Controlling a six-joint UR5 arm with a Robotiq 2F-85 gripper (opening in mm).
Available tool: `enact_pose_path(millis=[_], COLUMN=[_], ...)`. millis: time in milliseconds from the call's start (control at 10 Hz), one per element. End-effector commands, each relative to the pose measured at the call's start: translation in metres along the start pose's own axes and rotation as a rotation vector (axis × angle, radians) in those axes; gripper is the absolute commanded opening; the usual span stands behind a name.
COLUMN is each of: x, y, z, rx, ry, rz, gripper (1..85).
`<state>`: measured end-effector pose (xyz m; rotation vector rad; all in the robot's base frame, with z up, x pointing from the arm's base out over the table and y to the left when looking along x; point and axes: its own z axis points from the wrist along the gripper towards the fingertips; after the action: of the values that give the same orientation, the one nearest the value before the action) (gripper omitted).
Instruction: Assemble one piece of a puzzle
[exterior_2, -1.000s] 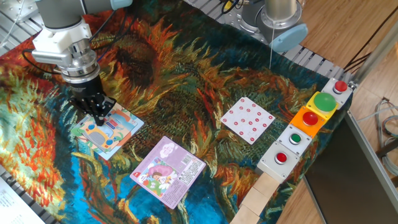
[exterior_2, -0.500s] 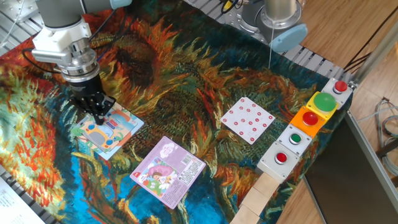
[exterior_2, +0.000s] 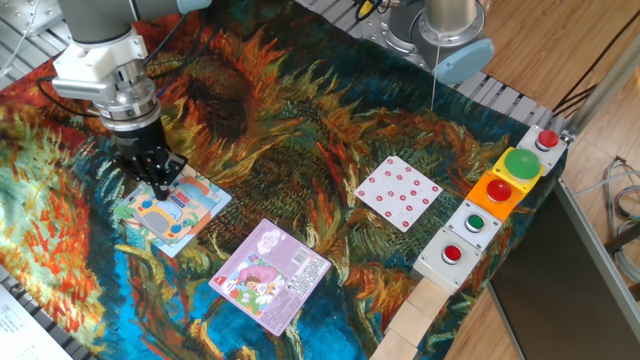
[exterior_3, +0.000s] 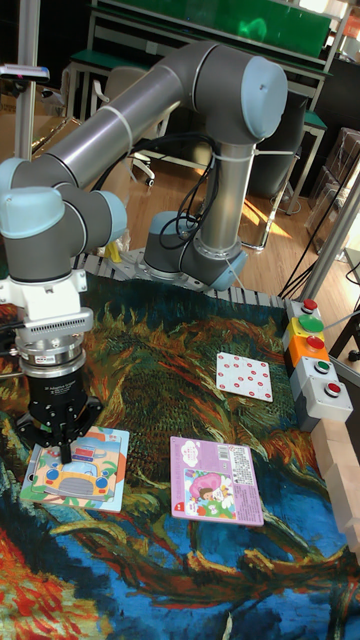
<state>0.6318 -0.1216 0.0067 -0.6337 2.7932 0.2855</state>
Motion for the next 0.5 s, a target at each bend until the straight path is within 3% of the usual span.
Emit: enact_pose_path(millis=[0,400], x=[-0.0026,-0.0004], y=[0.0015,0.0024], z=[-0.0007,-0.0021], rx=[-0.005,-0.009], ry=[-0.012,-0.008], rz=[0.007,0.004], gripper=[1.3,1.3])
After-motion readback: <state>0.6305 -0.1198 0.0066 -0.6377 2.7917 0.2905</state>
